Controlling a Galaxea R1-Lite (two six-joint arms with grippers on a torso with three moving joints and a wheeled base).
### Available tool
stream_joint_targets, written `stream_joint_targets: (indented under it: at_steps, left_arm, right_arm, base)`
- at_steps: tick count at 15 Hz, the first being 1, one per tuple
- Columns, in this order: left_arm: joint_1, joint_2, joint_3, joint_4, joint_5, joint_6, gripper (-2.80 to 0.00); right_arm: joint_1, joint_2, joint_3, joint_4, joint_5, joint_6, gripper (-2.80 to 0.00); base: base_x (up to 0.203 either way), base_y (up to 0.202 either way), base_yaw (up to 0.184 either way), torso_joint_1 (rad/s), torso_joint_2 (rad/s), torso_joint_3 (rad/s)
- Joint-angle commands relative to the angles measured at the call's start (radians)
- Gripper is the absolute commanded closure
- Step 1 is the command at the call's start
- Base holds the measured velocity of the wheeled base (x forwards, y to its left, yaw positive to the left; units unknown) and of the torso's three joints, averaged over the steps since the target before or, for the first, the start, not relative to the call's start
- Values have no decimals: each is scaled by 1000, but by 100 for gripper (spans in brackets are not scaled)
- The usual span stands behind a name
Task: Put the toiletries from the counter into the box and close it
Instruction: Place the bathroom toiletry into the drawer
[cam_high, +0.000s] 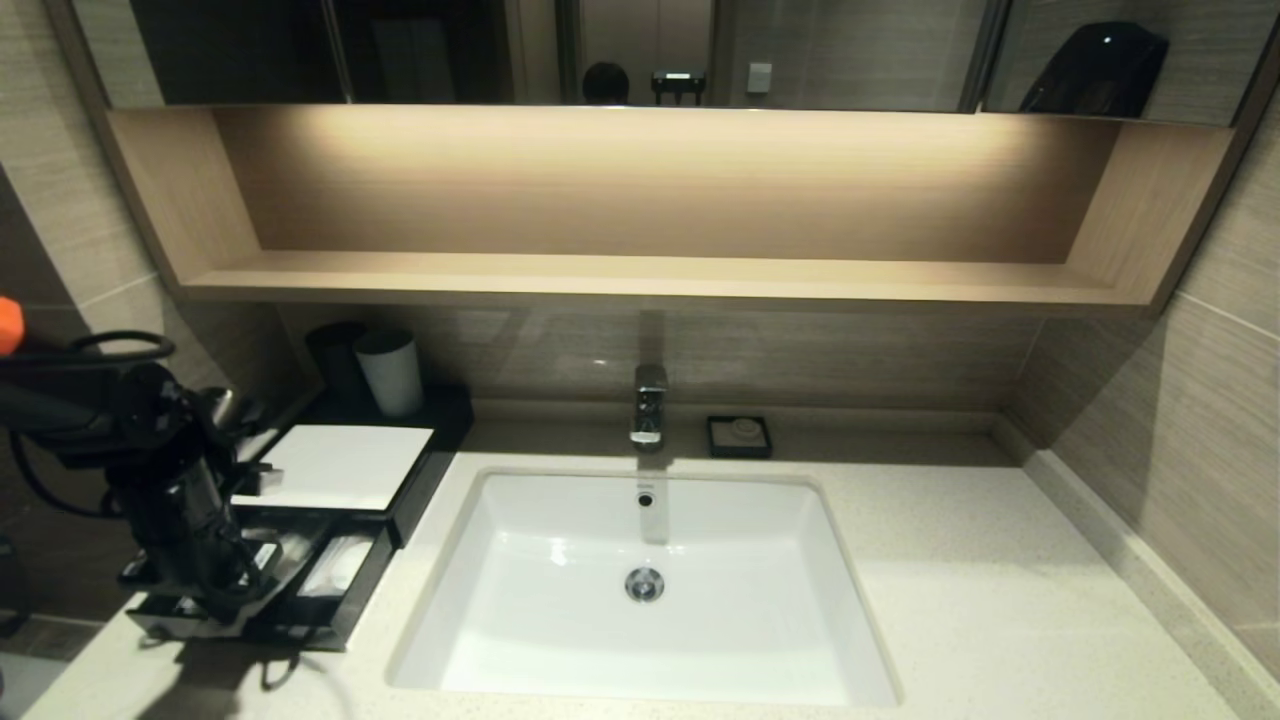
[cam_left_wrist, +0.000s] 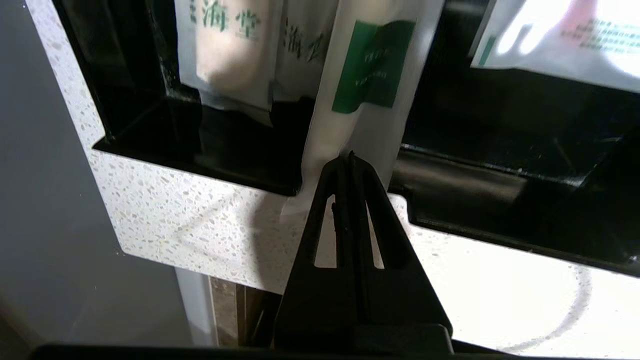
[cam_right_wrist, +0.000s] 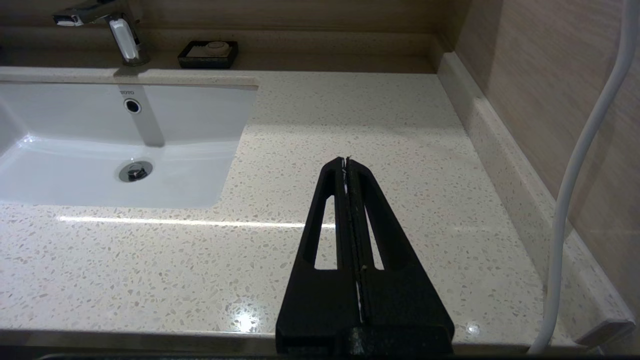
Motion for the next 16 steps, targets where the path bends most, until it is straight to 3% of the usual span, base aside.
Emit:
stream_joint_targets:
  at_steps: [1,16]
  left_arm:
    - [-7,17,-26,4,3,-2,0]
    - [-41,60,-96,-20,3,-32,0]
  right_arm:
    - [0,-2,0,0,0,0,0]
    - [0,-2,0,0,0,0,0]
  base:
    - [0,0,0,0,0,0]
    - [0,0,0,0,0,0]
